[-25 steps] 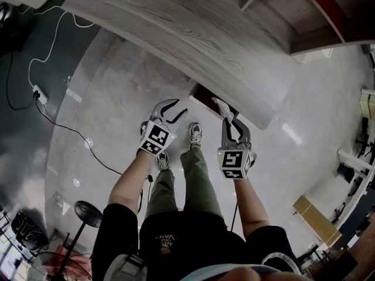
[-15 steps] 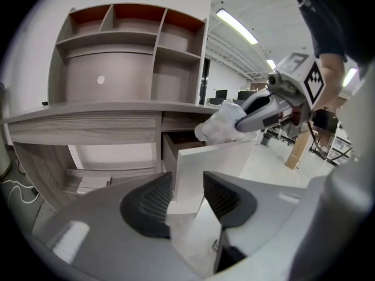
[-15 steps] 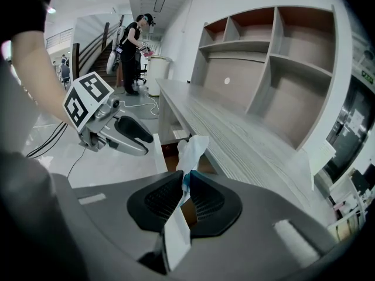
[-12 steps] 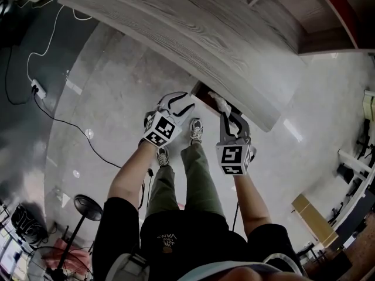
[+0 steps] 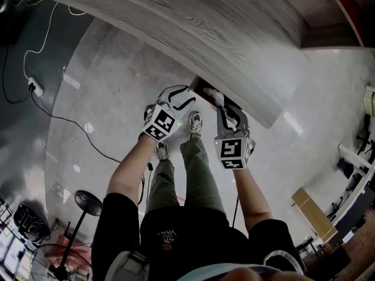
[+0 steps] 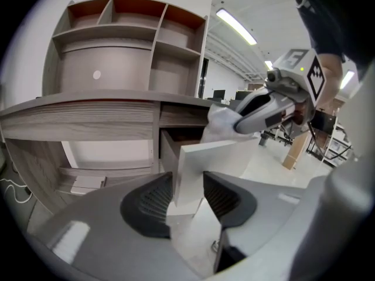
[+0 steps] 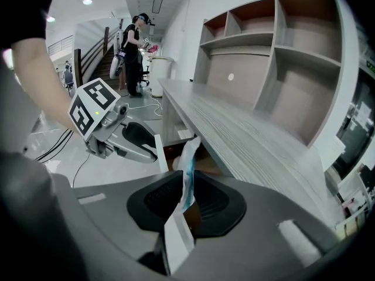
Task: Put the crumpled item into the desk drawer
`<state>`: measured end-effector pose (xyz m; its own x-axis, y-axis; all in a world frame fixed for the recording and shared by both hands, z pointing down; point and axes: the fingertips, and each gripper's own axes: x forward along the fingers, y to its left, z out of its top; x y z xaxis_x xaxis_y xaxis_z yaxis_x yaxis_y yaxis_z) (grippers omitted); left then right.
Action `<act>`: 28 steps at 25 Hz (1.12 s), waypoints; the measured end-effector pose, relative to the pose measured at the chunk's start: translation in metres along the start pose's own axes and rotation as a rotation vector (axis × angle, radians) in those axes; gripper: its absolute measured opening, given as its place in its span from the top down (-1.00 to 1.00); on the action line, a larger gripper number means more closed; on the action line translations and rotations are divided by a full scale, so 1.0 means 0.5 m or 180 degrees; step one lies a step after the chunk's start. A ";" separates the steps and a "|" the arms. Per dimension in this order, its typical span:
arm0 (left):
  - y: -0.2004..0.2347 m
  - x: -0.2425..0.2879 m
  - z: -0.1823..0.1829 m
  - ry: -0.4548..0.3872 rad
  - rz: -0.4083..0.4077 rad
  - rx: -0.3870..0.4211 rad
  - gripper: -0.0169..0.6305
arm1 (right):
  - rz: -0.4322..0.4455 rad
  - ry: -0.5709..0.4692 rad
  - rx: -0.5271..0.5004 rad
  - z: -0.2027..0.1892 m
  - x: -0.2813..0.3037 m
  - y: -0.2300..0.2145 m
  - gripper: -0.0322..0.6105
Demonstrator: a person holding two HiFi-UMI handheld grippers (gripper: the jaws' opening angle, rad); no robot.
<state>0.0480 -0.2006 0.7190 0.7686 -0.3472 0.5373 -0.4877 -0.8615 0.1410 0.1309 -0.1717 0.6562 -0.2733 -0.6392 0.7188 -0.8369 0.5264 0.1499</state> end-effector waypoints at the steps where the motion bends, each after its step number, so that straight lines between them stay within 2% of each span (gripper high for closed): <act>1: 0.001 0.001 -0.003 0.0004 0.0012 -0.0017 0.41 | 0.0009 0.0003 0.0016 -0.001 0.001 0.002 0.78; 5: 0.003 0.003 -0.003 -0.0008 0.0044 -0.0025 0.41 | -0.0007 -0.0087 0.0063 0.012 -0.010 0.003 0.70; 14: 0.001 0.002 0.001 -0.0022 0.0092 -0.0039 0.41 | -0.0014 -0.0069 0.0172 -0.029 -0.035 0.011 0.70; 19: -0.001 0.002 0.002 -0.0032 0.0102 -0.0040 0.41 | -0.0127 -0.0136 0.0161 -0.005 -0.033 -0.015 0.70; 28: -0.002 -0.004 0.006 -0.0033 0.0130 -0.0021 0.41 | -0.0173 -0.0163 0.0240 -0.006 -0.042 -0.028 0.70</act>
<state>0.0478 -0.2002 0.7154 0.7523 -0.3859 0.5340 -0.5215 -0.8441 0.1246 0.1499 -0.1640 0.6408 -0.2489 -0.6944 0.6752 -0.8840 0.4478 0.1346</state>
